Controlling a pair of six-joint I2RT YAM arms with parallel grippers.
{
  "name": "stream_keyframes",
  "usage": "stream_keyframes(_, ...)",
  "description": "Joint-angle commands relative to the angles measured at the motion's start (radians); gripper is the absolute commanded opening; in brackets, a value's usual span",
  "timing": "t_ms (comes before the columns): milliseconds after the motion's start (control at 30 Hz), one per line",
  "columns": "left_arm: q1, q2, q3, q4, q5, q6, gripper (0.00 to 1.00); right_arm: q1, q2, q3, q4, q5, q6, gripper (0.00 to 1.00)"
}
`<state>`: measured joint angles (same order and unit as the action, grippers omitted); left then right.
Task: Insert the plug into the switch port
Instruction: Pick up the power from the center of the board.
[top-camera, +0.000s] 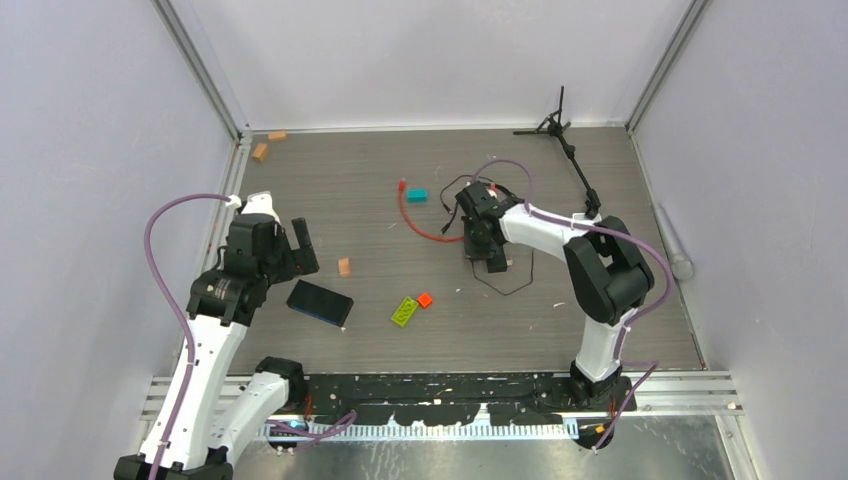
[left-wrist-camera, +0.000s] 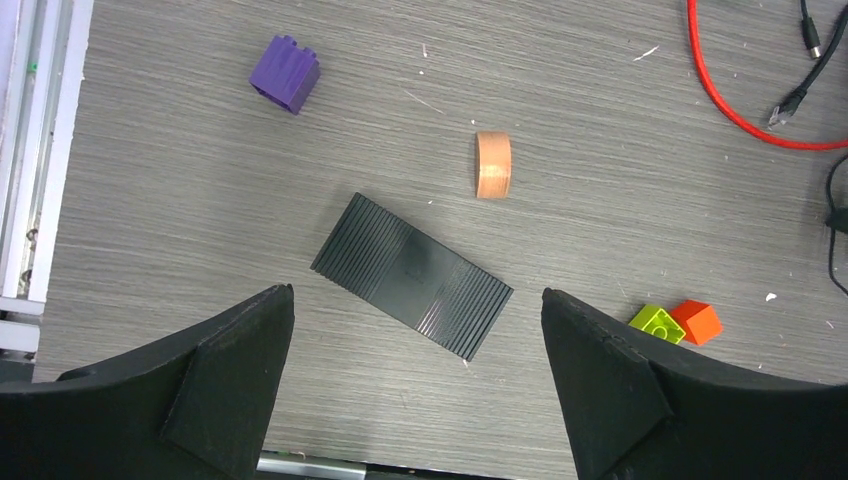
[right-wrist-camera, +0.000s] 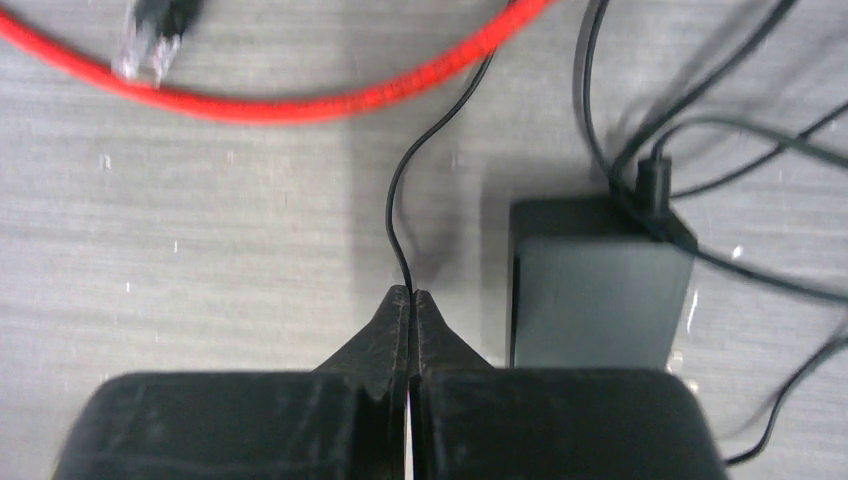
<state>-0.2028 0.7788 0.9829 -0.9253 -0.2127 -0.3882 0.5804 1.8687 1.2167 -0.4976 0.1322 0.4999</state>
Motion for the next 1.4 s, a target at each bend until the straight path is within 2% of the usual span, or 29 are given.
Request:
stream_keyframes(0,0.003,-0.004,0.000,0.030,0.013,0.008,0.95,0.002,-0.142,-0.021,-0.125,-0.109,-0.024,0.01)
stream_keyframes(100,0.003,-0.005,-0.001,0.032,0.016,0.008,0.95,0.002,-0.201,-0.034,-0.163,-0.225,-0.049,0.01)
stream_keyframes(233,0.003,-0.008,0.000,0.032,0.021,0.009,0.93,0.002,-0.290,-0.036,-0.211,-0.265,-0.060,0.00)
stream_keyframes(433,0.003,-0.051,-0.004,0.053,0.089,0.013,0.92,0.002,-0.464,-0.044,-0.191,-0.355,-0.043,0.01)
stream_keyframes(567,0.003,-0.105,-0.019,0.079,0.129,0.017,0.92,0.002,-0.531,-0.054,-0.189,-0.305,-0.033,0.01)
stream_keyframes(633,0.003,-0.122,-0.024,0.084,0.126,0.017,0.92,0.002,-0.527,-0.057,-0.210,-0.207,-0.024,0.12)
stream_keyframes(733,0.003,-0.128,-0.025,0.082,0.118,0.017,0.92,0.002,-0.490,-0.063,-0.224,-0.054,-0.011,0.37)
stream_keyframes(833,0.003,-0.118,-0.022,0.076,0.117,0.017,0.92,0.003,-0.448,-0.077,-0.200,0.026,0.017,0.49)
stream_keyframes(1033,0.003,-0.108,-0.020,0.074,0.114,0.018,0.92,-0.038,-0.388,-0.099,-0.158,0.198,0.099,0.53)
stream_keyframes(1100,0.003,-0.110,-0.020,0.075,0.115,0.018,0.92,-0.092,-0.378,-0.113,-0.132,0.179,0.123,0.53)
stream_keyframes(1200,0.003,-0.109,-0.020,0.074,0.116,0.018,0.92,-0.169,-0.374,-0.147,-0.063,0.108,0.151,0.60)
stream_keyframes(1300,0.003,-0.107,-0.021,0.074,0.115,0.018,0.92,-0.203,-0.349,-0.154,-0.001,0.050,0.155,0.69)
stream_keyframes(1367,0.003,-0.105,-0.021,0.074,0.116,0.018,0.92,-0.204,-0.316,-0.140,0.020,0.027,0.155,0.71)
